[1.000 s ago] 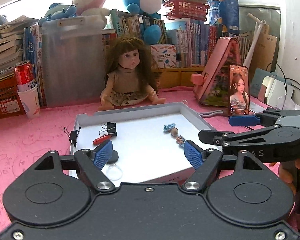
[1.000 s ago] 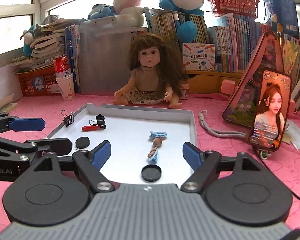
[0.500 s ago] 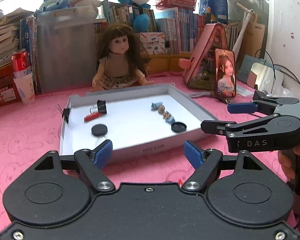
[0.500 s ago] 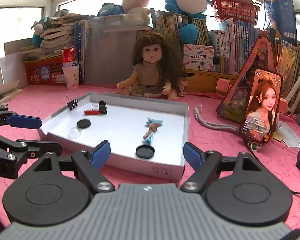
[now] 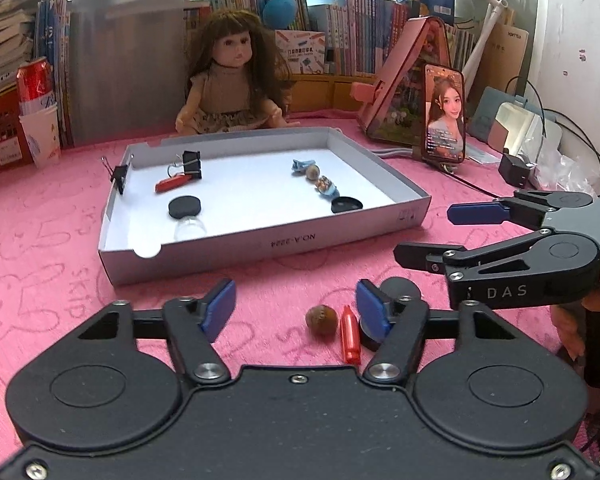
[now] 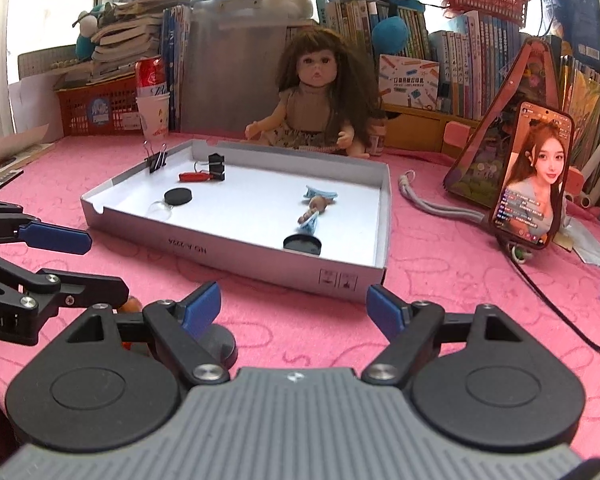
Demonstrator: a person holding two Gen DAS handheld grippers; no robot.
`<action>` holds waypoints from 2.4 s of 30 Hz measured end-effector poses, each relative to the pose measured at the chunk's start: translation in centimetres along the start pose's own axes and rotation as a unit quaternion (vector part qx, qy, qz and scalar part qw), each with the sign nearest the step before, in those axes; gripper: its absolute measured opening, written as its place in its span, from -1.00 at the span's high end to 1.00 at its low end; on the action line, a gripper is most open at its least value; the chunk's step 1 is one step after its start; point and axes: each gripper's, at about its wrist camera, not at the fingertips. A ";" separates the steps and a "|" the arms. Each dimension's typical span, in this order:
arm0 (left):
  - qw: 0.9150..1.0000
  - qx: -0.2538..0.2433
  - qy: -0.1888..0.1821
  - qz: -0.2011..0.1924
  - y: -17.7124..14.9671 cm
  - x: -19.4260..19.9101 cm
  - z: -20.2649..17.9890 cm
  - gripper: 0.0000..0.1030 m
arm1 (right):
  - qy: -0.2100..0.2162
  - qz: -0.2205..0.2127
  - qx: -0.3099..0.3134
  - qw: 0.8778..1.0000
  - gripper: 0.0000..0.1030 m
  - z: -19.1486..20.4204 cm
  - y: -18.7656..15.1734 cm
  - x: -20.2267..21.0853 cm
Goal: Organize rigid objects
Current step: 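Grasp a brown nut with the left tool while the right tool grasps a black disc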
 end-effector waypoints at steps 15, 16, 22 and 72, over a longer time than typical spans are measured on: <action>1.000 0.007 -0.009 0.027 -1.1 -0.9 -0.6 0.54 | 0.011 0.011 0.002 1.000 -0.70 0.7 -1.3 0.2; 1.000 0.007 -0.010 0.028 -1.1 -1.0 -0.6 0.57 | 0.013 0.011 0.003 1.000 -0.70 0.8 -1.4 0.3; 1.000 0.012 -0.011 0.027 -1.2 -1.2 -0.7 0.58 | 0.024 0.011 0.013 1.000 -0.66 1.2 -1.8 0.5; 1.000 0.014 0.015 -0.009 -1.3 -1.2 -0.6 0.64 | 0.054 0.004 0.014 0.998 -0.48 1.9 -1.8 0.4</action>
Point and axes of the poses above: each gripper's, at about its wrist camera, not at the fingertips, and x roughly against the way its jaws point, z to its left, y to its top, and after that the axes turned 15 degrees about x, right-handed
